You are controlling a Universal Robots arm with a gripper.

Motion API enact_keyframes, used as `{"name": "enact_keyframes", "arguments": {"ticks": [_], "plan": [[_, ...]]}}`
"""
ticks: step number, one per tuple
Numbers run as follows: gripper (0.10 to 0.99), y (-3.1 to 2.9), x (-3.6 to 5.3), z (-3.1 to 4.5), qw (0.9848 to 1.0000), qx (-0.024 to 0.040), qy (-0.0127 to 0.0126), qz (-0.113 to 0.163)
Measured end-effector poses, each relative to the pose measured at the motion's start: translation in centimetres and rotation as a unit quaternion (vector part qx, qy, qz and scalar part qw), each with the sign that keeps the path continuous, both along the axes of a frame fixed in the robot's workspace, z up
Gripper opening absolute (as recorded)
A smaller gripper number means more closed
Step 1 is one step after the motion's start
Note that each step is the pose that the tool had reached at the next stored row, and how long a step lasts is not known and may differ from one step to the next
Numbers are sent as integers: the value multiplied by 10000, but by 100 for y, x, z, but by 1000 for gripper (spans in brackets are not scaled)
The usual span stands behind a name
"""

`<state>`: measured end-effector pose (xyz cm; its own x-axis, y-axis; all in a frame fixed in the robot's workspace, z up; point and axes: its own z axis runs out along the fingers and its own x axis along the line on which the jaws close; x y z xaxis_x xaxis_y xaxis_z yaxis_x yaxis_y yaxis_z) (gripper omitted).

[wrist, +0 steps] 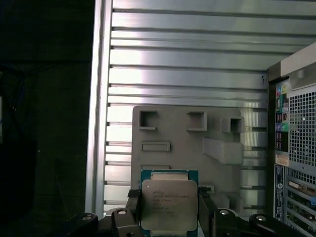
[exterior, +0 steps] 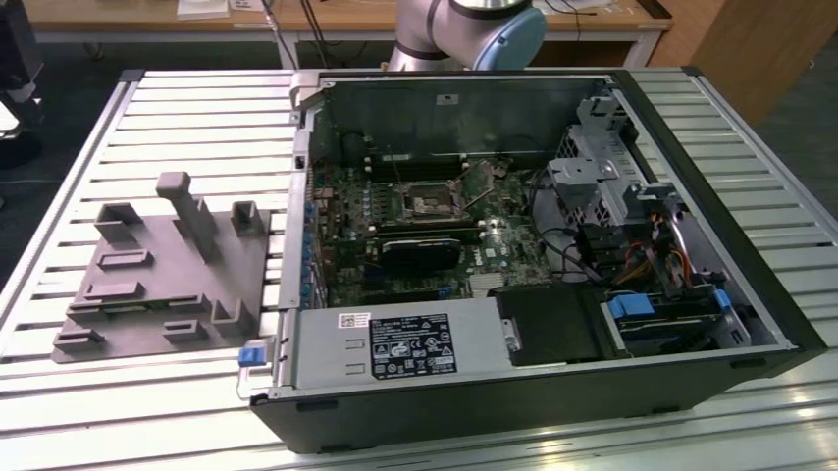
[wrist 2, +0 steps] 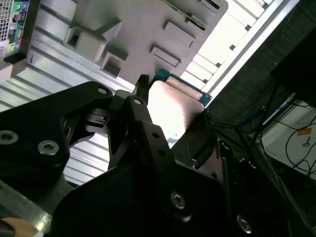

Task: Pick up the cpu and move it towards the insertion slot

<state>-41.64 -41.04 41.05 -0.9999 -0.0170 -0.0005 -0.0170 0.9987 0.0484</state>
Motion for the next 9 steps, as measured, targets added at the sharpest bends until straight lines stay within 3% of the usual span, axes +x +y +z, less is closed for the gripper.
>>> {"name": "enact_keyframes", "arguments": {"ticks": [9], "plan": [[545, 1, 106, 0, 10000, 0, 0, 0]]}}
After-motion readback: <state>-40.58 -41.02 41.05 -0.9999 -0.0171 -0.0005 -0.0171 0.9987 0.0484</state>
